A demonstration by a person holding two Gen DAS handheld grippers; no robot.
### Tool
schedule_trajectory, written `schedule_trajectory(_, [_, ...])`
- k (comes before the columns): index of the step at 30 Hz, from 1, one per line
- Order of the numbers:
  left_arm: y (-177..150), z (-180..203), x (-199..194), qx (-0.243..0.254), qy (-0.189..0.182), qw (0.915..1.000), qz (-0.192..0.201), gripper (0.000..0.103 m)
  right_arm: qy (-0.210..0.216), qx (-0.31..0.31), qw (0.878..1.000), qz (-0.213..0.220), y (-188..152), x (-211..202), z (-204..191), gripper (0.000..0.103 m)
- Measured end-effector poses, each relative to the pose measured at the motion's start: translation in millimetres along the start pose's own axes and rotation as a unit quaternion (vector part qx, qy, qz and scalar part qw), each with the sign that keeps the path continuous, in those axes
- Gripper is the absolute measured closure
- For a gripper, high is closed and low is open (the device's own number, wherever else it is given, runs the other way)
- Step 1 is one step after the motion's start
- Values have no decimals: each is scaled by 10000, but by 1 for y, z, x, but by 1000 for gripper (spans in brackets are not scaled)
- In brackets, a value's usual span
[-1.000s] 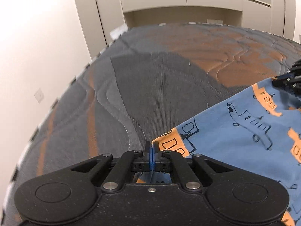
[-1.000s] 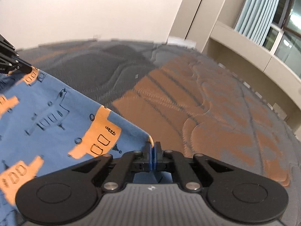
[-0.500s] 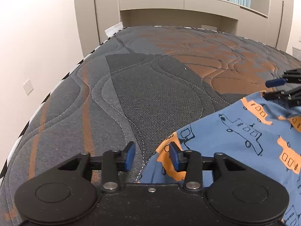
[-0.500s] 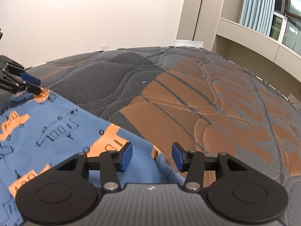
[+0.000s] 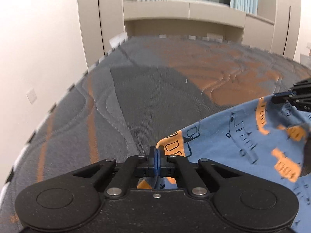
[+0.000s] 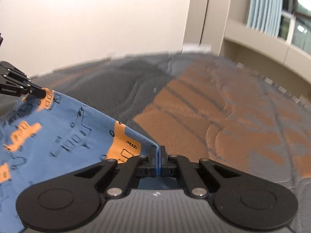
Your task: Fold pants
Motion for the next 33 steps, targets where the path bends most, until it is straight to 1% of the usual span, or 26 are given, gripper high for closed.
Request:
schedule_trajectory(3, [12, 12, -37, 92, -14, 9989, 465, 103, -133, -129, 9991, 371, 7, -45, -12, 102])
schedule_trajectory(6, [15, 27, -77, 253, -51, 9954, 920, 103, -257, -346, 9966, 706, 7, -97, -34, 102])
schedule_trajectory(10, [3, 54, -129, 618, -262, 9883, 1368, 103, -413, -582, 9921, 1033, -6, -166, -67, 102])
schedule_trajectory(12, [-11, 67, -151, 792, -342, 9853, 1471, 103, -491, -774, 9894, 1129, -16, -193, -85, 102])
schedule_trajectory(14, [-28, 77, -167, 900, -415, 9844, 1452, 103, -530, -963, 9869, 1182, -29, -220, -107, 102])
schedule_trajectory(16, [-48, 86, -178, 1062, -462, 9827, 1447, 103, -515, -983, 9872, 1150, -45, -238, -127, 102])
schedule_trajectory(20, [-87, 100, -186, 1507, -479, 9788, 1304, 103, -501, -1139, 9885, 864, -84, -253, -161, 102])
schedule_trajectory(23, [-110, 107, -185, 1689, -474, 9770, 1214, 103, -545, -1115, 9903, 617, -110, -248, -176, 102])
schedule_trajectory(26, [-127, 110, -188, 1703, -502, 9775, 1136, 103, -612, -1142, 9905, 454, -128, -240, -186, 102])
schedule_trajectory(28, [-131, 108, -189, 1659, -488, 9785, 1122, 103, -680, -1194, 9896, 420, -136, -240, -193, 102])
schedule_trajectory(29, [-131, 108, -191, 1648, -464, 9785, 1149, 103, -834, -1275, 9878, 325, -139, -241, -189, 102])
schedule_trajectory(30, [-131, 108, -193, 1653, -456, 9780, 1187, 103, -845, -1290, 9875, 329, -139, -240, -190, 102])
schedule_trajectory(33, [-127, 112, -206, 1750, -500, 9738, 1363, 103, -896, -1316, 9864, 414, -137, -247, -187, 103])
Point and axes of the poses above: each gripper's, at about its wrist camera, not at the fingertips, and x roughly the way its jaws point, z to its right, y to its top, the point moved 9 cm from there along x, roughly the way its jaws point, and after that the axes turned 10 degrees about z, right-handed, at the moved point
